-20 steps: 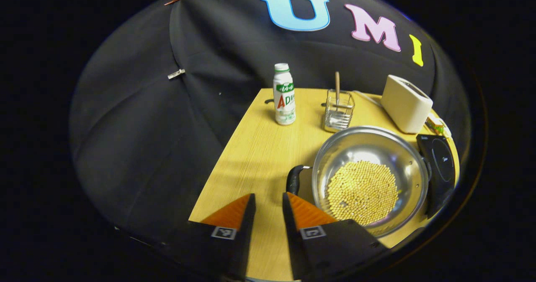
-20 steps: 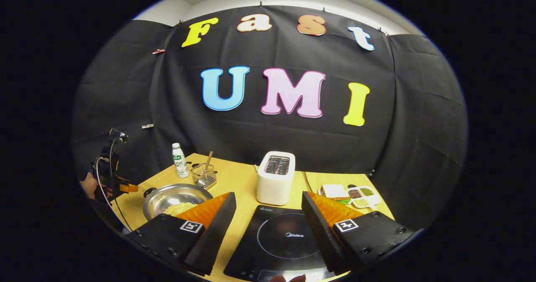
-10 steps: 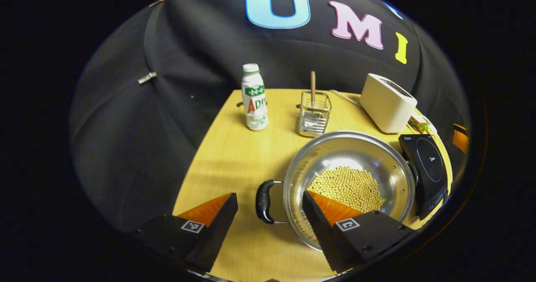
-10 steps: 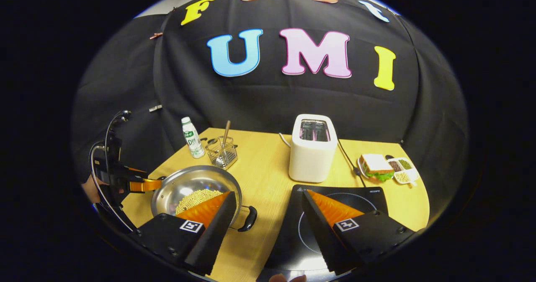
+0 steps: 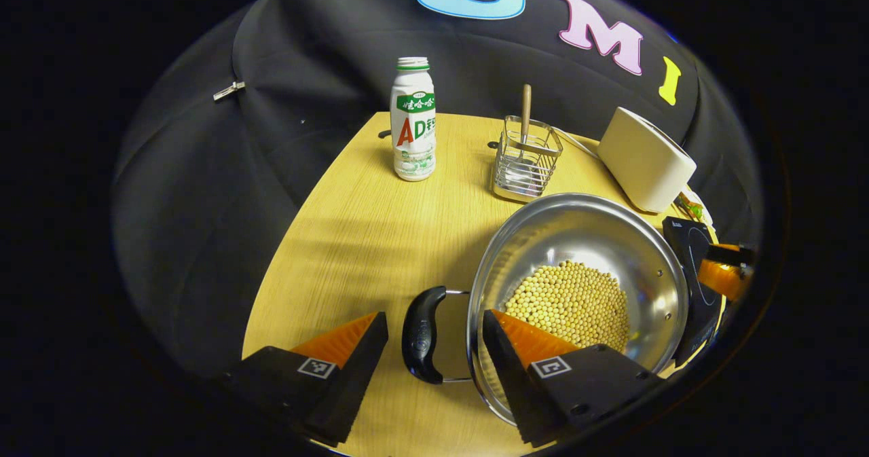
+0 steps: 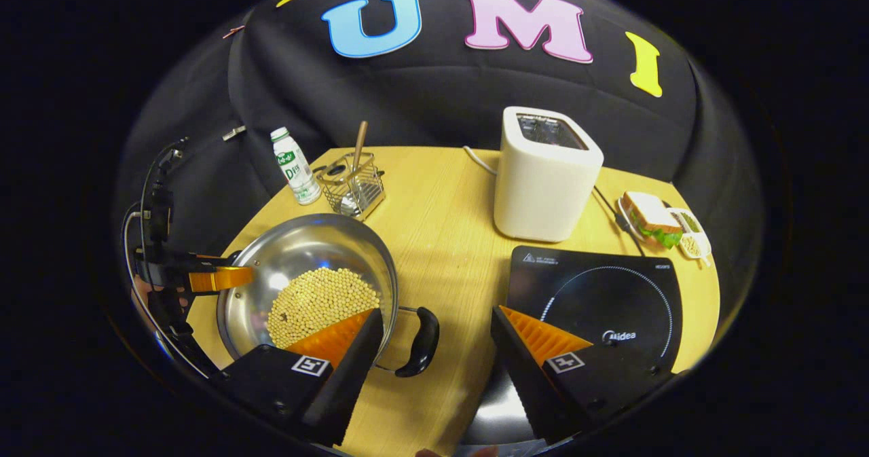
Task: First push the handle of the pot to place it horizontally, then grasp the pot with both hands and set it on the induction cooktop.
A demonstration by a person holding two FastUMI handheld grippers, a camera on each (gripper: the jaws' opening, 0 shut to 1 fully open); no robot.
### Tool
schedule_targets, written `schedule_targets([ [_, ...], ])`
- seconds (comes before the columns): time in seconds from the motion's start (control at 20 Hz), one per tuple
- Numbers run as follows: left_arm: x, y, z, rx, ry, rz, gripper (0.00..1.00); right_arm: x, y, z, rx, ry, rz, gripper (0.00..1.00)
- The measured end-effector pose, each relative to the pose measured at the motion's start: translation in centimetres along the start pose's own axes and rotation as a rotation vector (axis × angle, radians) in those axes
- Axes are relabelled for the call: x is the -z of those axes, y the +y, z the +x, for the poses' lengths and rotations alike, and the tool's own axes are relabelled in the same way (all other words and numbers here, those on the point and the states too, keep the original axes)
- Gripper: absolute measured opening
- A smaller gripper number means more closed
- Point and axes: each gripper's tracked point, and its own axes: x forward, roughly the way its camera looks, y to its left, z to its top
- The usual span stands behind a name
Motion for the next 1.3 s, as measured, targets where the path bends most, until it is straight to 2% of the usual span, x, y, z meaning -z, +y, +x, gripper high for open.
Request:
schedule_targets([
  [0.2,0.4,-0.5,1.4,0.017,0.016,0.006,0.86,1.7,1.4,2.4,-0.022,0.073,0.023,0.99],
  [0.25,0.4,-0.5,1.6,0.019,0.020,0.007,0.83,1.8,1.6,2.8,-0.020,0.080,0.031,0.96],
  [0.3,0.3,-0.6,1.8,0.023,0.021,0.009,0.82,2.2,1.6,3.4,-0.016,0.090,0.039,0.87],
  [0.4,0.3,-0.8,2.0,0.030,0.020,0.010,0.73,2.7,1.9,3.9,-0.016,0.122,0.067,0.76],
  [0.45,0.3,-0.8,2.2,0.029,0.019,0.010,0.70,2.9,1.9,4.1,-0.018,0.134,0.082,0.75],
  [0.65,0.9,-1.0,2.2,0.061,0.038,0.014,0.70,3.0,1.9,5.2,-0.003,0.150,0.104,0.64],
  [0.75,0.8,-0.9,2.3,0.074,0.035,0.018,0.68,2.9,1.9,5.2,-0.008,0.147,0.092,0.64],
  [0.95,0.7,-1.5,2.1,0.066,0.031,0.003,0.59,3.3,1.6,4.8,0.003,0.166,0.071,0.47],
  [1.0,0.6,-1.7,1.7,0.065,0.027,-0.004,0.59,3.2,1.5,4.4,0.000,0.170,0.071,0.51],
  [1.05,0.3,-2.1,1.1,0.065,0.014,-0.007,0.58,2.8,1.2,3.9,0.000,0.165,0.070,0.51],
  [1.25,-1.2,-3.6,-2.3,0.055,0.001,-0.005,0.58,0.8,0.1,0.7,-0.012,0.150,0.063,0.51],
  [1.3,-1.5,-4.3,-3.2,0.058,0.006,-0.007,0.57,0.4,-0.4,-0.3,-0.013,0.149,0.062,0.47],
])
